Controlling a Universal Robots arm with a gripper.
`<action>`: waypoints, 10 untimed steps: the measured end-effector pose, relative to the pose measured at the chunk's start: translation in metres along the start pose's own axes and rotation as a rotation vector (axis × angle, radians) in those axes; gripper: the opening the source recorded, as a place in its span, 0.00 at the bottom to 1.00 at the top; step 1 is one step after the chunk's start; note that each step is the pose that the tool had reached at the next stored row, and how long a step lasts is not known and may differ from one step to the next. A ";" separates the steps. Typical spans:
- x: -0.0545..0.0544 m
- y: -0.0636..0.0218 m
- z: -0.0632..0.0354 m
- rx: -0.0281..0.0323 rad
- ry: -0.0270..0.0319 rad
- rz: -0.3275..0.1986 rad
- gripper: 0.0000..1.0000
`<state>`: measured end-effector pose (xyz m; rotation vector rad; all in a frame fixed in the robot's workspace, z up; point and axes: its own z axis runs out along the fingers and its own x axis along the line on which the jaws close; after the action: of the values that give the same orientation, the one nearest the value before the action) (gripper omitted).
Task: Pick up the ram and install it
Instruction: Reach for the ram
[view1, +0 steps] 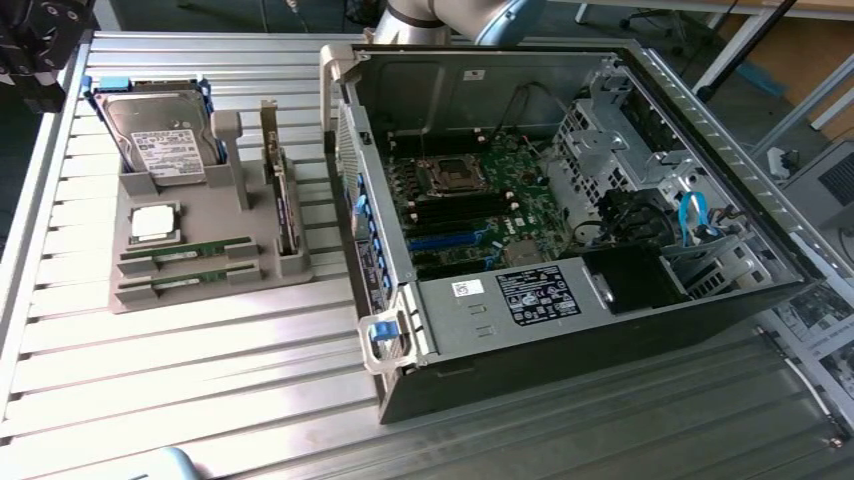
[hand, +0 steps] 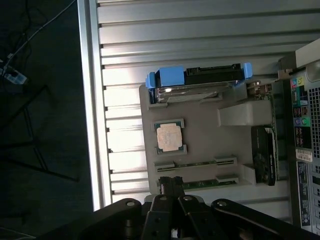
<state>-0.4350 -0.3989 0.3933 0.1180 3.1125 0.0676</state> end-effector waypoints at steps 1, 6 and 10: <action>0.000 0.0000 0.0000 0.0000 0.0000 0.000 0.11; -0.002 0.0002 0.0003 0.0000 -0.0001 0.000 0.11; -0.004 -0.0010 0.0004 0.0001 0.0000 0.000 0.11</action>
<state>-0.4315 -0.4002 0.3929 0.1180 3.1126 0.0675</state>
